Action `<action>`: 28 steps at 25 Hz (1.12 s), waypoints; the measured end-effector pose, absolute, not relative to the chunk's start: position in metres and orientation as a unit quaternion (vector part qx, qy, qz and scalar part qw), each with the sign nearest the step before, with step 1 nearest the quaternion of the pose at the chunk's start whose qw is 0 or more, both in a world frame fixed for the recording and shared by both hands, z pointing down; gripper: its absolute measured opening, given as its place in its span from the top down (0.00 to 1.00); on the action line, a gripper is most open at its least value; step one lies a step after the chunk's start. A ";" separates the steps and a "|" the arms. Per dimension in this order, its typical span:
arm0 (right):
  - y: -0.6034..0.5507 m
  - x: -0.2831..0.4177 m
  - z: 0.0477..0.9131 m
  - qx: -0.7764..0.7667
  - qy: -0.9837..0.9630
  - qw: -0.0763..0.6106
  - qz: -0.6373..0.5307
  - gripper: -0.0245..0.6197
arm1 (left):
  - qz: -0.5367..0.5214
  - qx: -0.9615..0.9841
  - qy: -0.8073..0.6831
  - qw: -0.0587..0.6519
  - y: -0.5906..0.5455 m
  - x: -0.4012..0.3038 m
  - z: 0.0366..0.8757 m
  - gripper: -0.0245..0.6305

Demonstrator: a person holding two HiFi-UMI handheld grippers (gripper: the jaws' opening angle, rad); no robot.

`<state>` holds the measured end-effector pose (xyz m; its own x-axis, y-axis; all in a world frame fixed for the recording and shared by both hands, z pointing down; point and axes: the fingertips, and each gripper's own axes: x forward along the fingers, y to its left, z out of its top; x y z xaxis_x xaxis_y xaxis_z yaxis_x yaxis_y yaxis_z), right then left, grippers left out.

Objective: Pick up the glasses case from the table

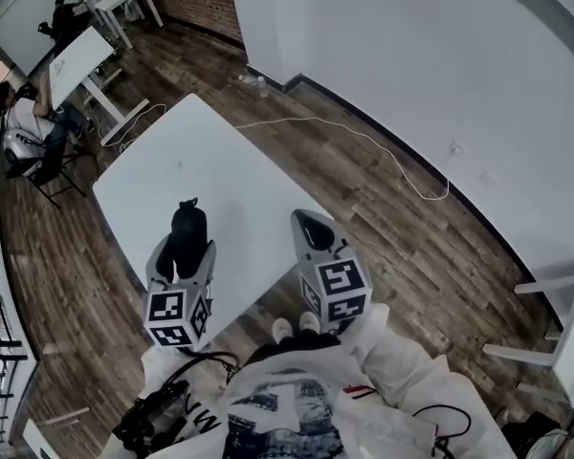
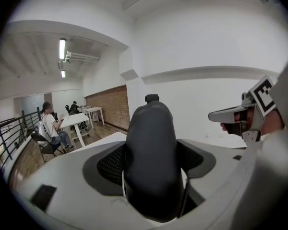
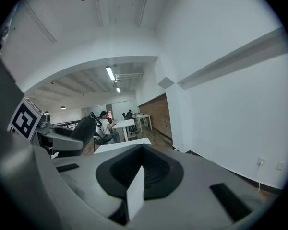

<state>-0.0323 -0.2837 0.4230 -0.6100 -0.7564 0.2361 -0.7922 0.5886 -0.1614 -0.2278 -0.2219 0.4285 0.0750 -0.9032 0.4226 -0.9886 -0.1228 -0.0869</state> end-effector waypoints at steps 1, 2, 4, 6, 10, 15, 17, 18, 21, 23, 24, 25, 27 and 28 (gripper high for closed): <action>-0.284 -0.035 0.419 0.433 -0.890 0.069 0.123 0.95 | 0.189 0.723 -0.655 0.111 -0.221 -0.228 0.428 0.42; -0.284 -0.037 0.417 0.430 -0.892 0.067 0.121 0.95 | 0.186 0.722 -0.657 0.111 -0.220 -0.228 0.427 0.42; -0.281 -0.040 0.417 0.426 -0.894 0.068 0.120 0.96 | 0.182 0.722 -0.659 0.109 -0.219 -0.226 0.425 0.42; -0.277 -0.044 0.419 0.420 -0.896 0.073 0.122 0.96 | 0.180 0.719 -0.662 0.108 -0.218 -0.230 0.424 0.42; -0.275 -0.045 0.423 0.418 -0.897 0.079 0.120 0.96 | 0.176 0.713 -0.670 0.108 -0.215 -0.236 0.424 0.42; -0.275 -0.046 0.423 0.416 -0.898 0.082 0.120 0.96 | 0.175 0.710 -0.673 0.108 -0.211 -0.238 0.422 0.42; -0.274 -0.047 0.423 0.414 -0.899 0.081 0.121 0.96 | 0.176 0.709 -0.675 0.108 -0.210 -0.239 0.421 0.42; -0.274 -0.048 0.423 0.413 -0.899 0.080 0.122 0.96 | 0.177 0.708 -0.675 0.108 -0.209 -0.240 0.421 0.42; -0.272 -0.050 0.424 0.409 -0.900 0.080 0.124 0.96 | 0.181 0.705 -0.677 0.108 -0.207 -0.242 0.421 0.42; -0.271 -0.051 0.424 0.408 -0.901 0.082 0.125 0.96 | 0.181 0.704 -0.678 0.108 -0.206 -0.244 0.421 0.42; -0.271 -0.051 0.425 0.407 -0.901 0.082 0.125 0.96 | 0.181 0.703 -0.679 0.107 -0.206 -0.244 0.421 0.42; -0.271 -0.052 0.425 0.406 -0.901 0.083 0.125 0.96 | 0.181 0.703 -0.679 0.107 -0.206 -0.244 0.421 0.42; -0.270 -0.053 0.425 0.405 -0.902 0.084 0.126 0.96 | 0.182 0.704 -0.678 0.108 -0.205 -0.243 0.420 0.42; -0.270 -0.053 0.426 0.404 -0.902 0.084 0.126 0.96 | 0.183 0.705 -0.677 0.108 -0.205 -0.242 0.419 0.42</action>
